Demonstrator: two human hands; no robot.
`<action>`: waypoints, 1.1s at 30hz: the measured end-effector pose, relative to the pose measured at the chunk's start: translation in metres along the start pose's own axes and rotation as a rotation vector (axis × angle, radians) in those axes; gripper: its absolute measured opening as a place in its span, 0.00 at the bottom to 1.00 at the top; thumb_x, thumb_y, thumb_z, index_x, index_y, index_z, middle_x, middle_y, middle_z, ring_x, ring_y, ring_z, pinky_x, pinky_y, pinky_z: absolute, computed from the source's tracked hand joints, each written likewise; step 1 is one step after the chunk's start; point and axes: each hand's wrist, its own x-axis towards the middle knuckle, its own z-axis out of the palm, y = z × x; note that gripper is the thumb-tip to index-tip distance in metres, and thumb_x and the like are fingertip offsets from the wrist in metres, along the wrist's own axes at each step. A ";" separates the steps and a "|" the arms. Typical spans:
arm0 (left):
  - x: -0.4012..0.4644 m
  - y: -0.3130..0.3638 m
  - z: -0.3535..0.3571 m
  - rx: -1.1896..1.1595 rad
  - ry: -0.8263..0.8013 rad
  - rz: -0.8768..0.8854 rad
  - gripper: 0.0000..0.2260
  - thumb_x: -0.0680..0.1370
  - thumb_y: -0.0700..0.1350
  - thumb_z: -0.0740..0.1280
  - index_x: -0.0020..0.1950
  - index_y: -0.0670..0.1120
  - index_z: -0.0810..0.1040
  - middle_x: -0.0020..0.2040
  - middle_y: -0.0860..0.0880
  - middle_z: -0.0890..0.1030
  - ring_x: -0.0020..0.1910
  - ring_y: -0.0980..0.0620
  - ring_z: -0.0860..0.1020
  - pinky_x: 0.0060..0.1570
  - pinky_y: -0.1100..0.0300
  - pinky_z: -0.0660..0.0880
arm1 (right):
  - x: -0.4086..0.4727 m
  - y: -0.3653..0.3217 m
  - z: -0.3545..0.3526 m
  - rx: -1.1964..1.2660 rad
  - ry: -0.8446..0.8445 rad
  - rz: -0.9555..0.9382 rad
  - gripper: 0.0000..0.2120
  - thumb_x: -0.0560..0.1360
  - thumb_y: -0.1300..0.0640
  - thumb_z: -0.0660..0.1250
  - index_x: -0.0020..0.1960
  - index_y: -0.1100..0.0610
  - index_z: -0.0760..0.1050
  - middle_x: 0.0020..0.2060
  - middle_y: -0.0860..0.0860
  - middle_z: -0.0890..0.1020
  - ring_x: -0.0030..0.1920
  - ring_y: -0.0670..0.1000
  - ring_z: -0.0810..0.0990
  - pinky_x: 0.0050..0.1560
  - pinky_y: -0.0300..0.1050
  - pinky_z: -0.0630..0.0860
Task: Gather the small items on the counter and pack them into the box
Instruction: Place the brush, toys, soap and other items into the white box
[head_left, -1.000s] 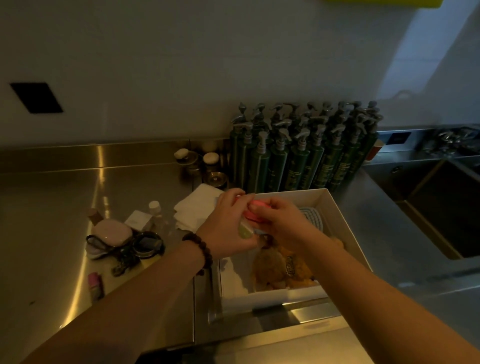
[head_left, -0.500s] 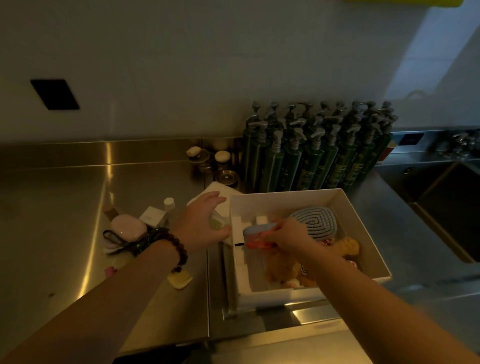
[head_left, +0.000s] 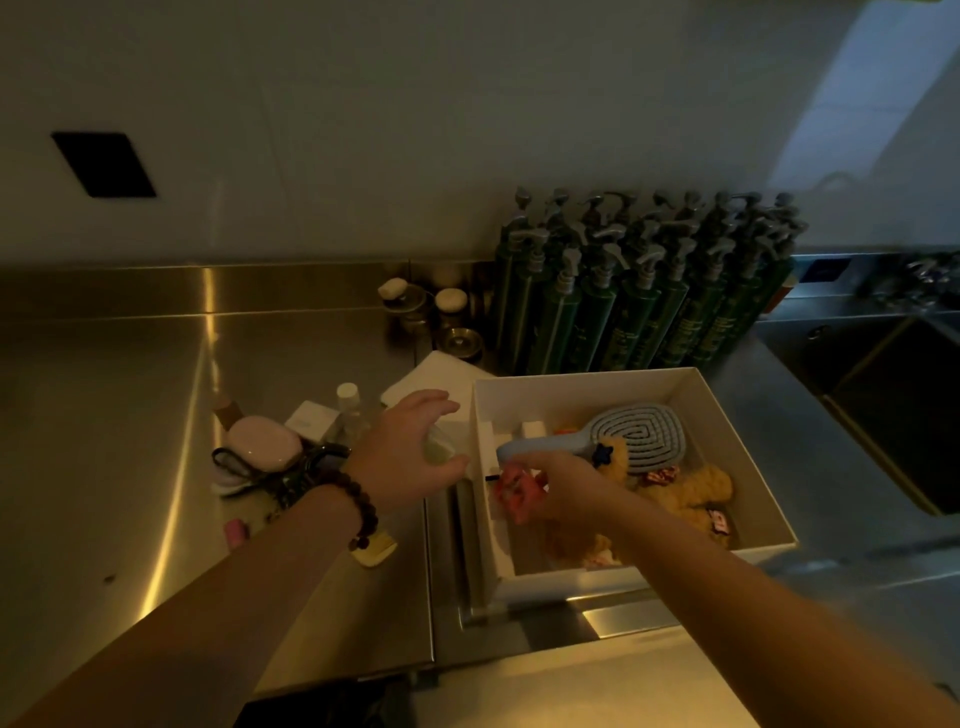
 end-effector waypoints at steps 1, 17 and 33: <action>0.000 -0.001 0.000 -0.003 -0.005 0.003 0.28 0.70 0.54 0.72 0.68 0.51 0.69 0.70 0.53 0.66 0.67 0.58 0.63 0.61 0.65 0.59 | 0.002 0.001 0.000 -0.016 -0.019 -0.007 0.18 0.76 0.56 0.66 0.66 0.54 0.72 0.58 0.54 0.78 0.58 0.54 0.77 0.61 0.48 0.74; -0.004 -0.013 0.001 -0.027 -0.009 0.002 0.29 0.70 0.56 0.71 0.68 0.52 0.69 0.70 0.53 0.67 0.66 0.60 0.62 0.63 0.61 0.61 | 0.026 0.036 0.011 -0.421 0.090 -0.153 0.21 0.74 0.47 0.67 0.65 0.51 0.72 0.59 0.50 0.73 0.55 0.51 0.74 0.55 0.45 0.73; -0.010 -0.014 0.011 -0.049 -0.014 -0.017 0.28 0.69 0.56 0.70 0.68 0.52 0.70 0.69 0.54 0.67 0.66 0.58 0.64 0.64 0.59 0.65 | 0.044 0.046 0.011 -0.706 0.144 -0.355 0.21 0.74 0.41 0.64 0.63 0.51 0.74 0.61 0.49 0.74 0.62 0.52 0.71 0.63 0.52 0.70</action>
